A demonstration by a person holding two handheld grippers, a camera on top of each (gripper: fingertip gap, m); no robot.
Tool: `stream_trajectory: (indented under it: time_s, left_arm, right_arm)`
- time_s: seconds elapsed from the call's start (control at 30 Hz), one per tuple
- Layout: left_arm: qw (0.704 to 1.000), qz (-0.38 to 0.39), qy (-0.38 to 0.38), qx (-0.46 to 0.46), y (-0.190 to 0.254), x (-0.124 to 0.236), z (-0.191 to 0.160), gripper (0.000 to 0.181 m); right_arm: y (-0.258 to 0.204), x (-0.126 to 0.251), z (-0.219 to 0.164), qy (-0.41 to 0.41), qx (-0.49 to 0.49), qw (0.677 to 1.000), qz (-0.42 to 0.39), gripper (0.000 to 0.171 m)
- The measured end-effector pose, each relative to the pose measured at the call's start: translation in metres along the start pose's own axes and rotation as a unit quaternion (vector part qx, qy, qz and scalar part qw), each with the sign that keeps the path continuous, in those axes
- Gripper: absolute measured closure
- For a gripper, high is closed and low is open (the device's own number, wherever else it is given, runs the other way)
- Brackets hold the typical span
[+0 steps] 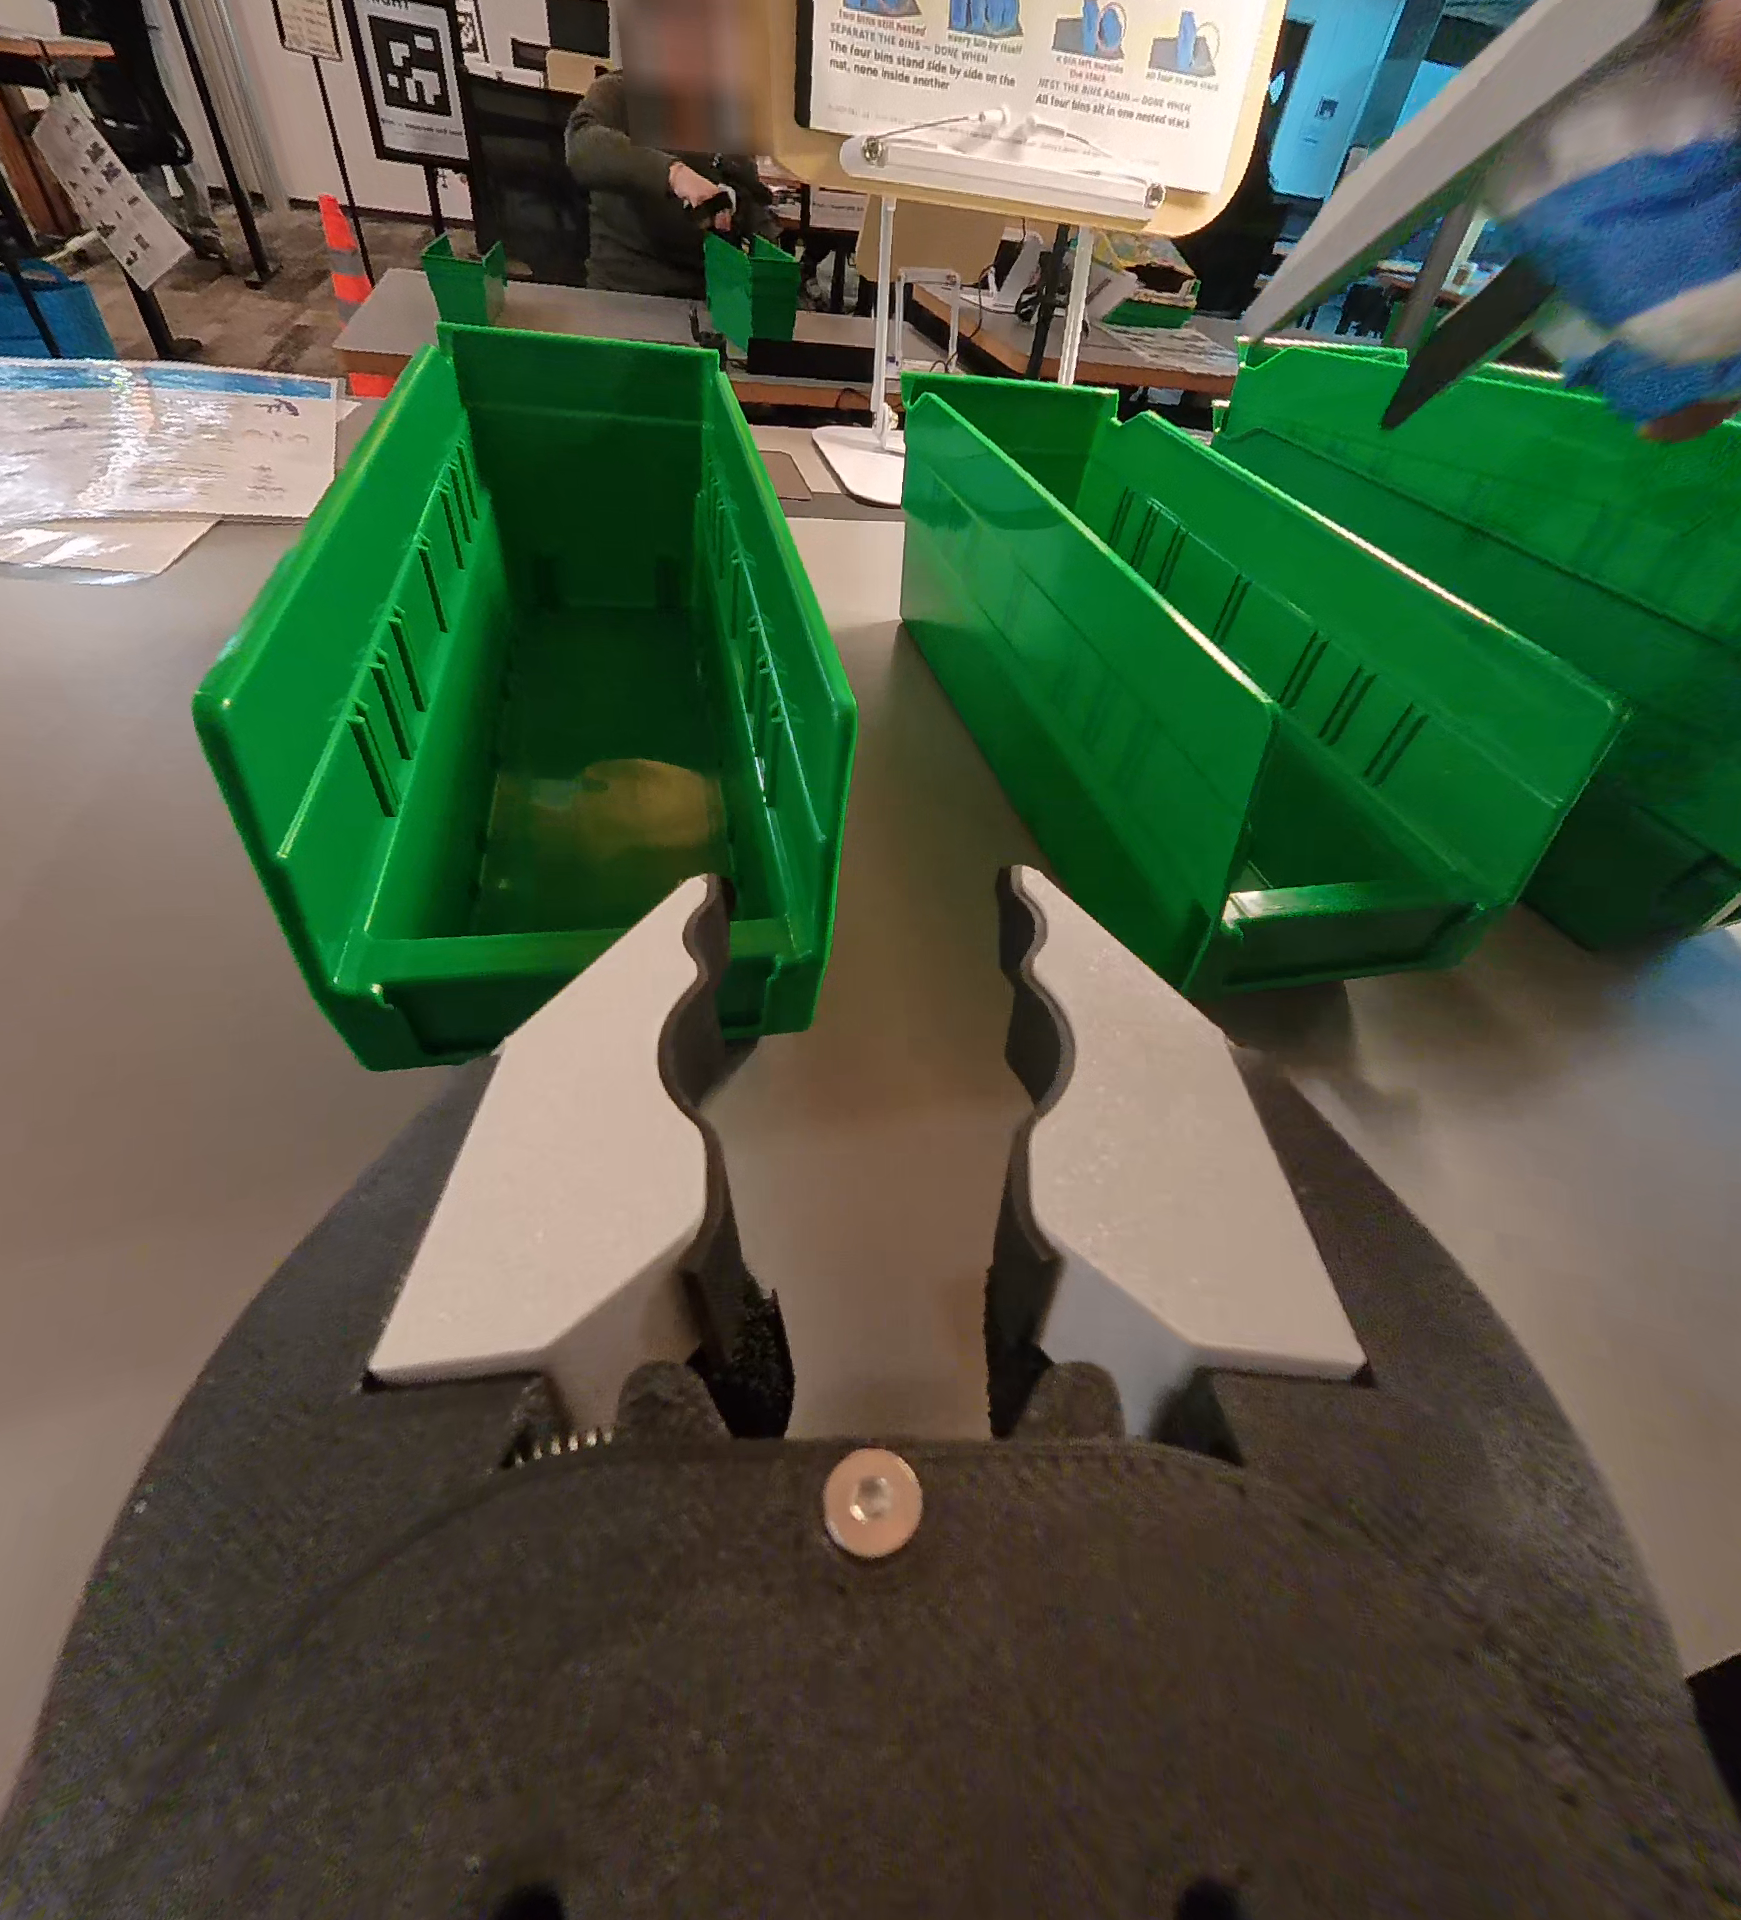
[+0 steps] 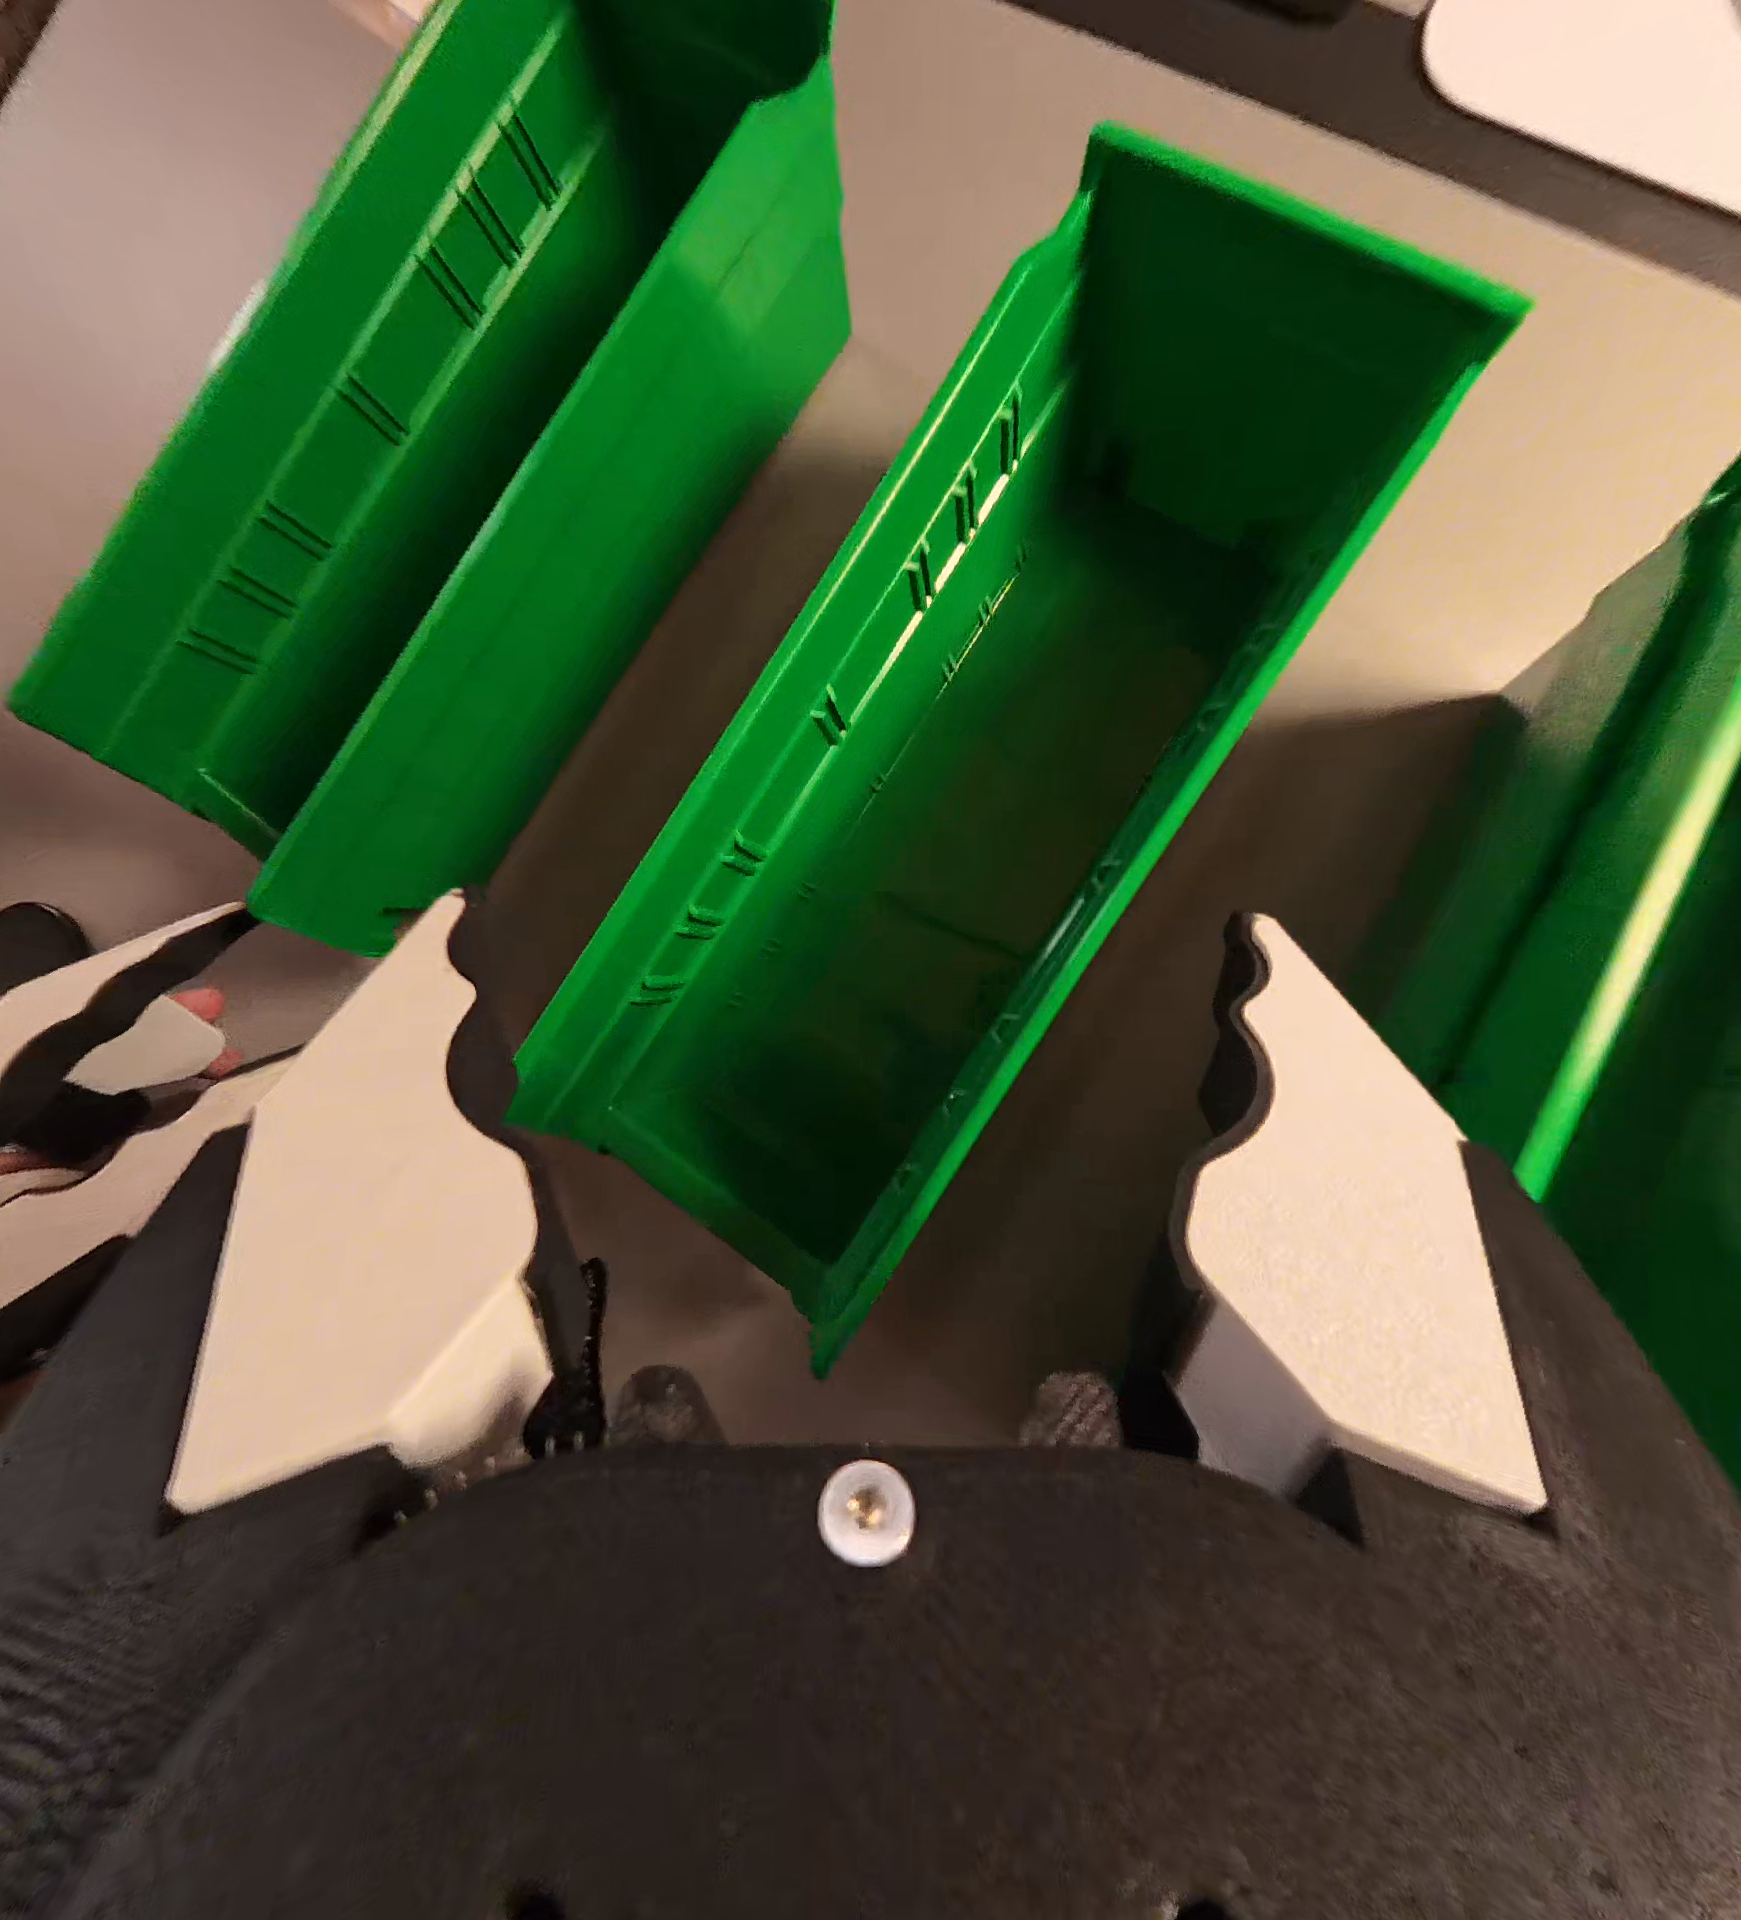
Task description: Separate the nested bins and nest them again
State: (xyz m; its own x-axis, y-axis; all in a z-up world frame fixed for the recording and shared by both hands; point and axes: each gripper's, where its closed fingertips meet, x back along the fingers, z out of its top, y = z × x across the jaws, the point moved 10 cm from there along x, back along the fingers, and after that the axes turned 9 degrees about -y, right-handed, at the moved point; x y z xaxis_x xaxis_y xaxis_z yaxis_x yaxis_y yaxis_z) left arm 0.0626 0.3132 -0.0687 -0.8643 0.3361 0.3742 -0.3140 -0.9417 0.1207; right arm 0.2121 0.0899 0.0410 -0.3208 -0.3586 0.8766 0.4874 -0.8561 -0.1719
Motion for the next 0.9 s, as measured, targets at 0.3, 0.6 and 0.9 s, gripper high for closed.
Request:
stream_trajectory:
  time_s: [0.3, 0.6, 0.9]
  left_arm:
    - [1.000, -0.007, -0.006, 0.009, -0.002, -0.001, 0.000, 0.130]
    - [1.000, -0.009, -0.005, 0.012, -0.003, -0.001, 0.000, 0.130]
    - [1.000, -0.012, -0.007, 0.015, -0.003, -0.002, 0.000, 0.129]
  right_arm:
    - [0.000, -0.042, 0.007, -0.044, -0.013, 0.999, -0.022, 0.024]
    - [0.007, -0.072, 0.013, -0.101, -0.059, 0.993, -0.022, 0.029]
    - [0.009, -0.073, 0.011, -0.106, -0.051, 0.993, -0.006, 0.044]
